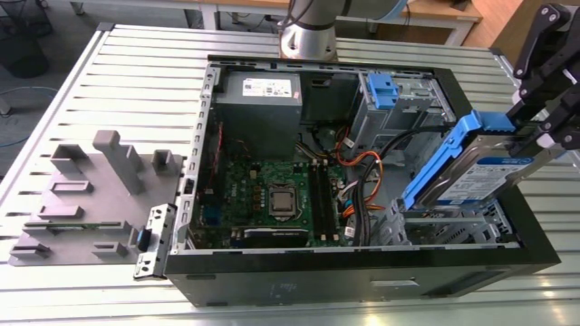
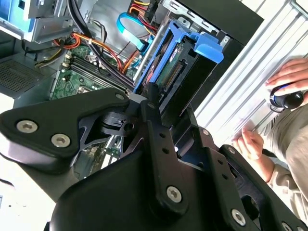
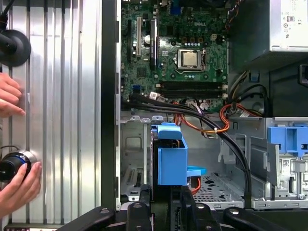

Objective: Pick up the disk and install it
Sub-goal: 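Insert the disk into the insertion slot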

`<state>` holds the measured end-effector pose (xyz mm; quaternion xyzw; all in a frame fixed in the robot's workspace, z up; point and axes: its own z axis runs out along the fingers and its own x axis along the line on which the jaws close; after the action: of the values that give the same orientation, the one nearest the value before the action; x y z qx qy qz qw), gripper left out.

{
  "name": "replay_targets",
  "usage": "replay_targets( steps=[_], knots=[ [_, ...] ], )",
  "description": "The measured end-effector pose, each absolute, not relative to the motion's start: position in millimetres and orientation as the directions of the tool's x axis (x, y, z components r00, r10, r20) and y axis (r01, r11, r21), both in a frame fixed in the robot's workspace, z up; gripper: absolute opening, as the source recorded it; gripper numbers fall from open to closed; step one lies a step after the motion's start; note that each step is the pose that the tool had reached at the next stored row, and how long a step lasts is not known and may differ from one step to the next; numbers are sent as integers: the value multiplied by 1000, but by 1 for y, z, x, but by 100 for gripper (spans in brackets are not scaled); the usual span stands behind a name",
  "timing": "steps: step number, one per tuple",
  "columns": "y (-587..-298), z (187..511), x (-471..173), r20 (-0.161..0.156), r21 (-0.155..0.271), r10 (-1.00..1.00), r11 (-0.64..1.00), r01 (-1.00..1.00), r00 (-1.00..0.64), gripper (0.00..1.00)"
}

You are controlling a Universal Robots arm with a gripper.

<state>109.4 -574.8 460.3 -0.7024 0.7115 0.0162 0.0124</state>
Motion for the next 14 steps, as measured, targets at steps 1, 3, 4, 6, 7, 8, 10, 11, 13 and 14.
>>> replay_targets(
  steps=[1, 3, 4, 6, 7, 8, 10, 11, 13, 14],
  knots=[
    [-575, 460, 109, -40, 6, -999, 13, -1000, -13, 35],
    [-575, 459, 109, -40, 6, -999, 13, -1000, -13, 35],
    [-575, 457, 109, -40, 6, -999, 13, -1000, -13, 35],
    [-575, 456, 109, -40, 6, -999, 13, -1000, -13, 35],
    [-575, 456, 109, -40, 6, -999, 13, -1000, -13, 35],
    [-575, 456, 109, -40, 6, -999, 13, -1000, -13, 35],
    [-575, 456, 109, -40, 6, -999, 13, -1000, -13, 35],
    [-575, 456, 109, -40, 6, -999, 13, -1000, -13, 35],
    [-575, 455, 109, -40, 6, -999, 13, -1000, -13, 35],
    [-575, 454, 109, -40, 6, -999, 13, -1000, -13, 35]
  ],
)
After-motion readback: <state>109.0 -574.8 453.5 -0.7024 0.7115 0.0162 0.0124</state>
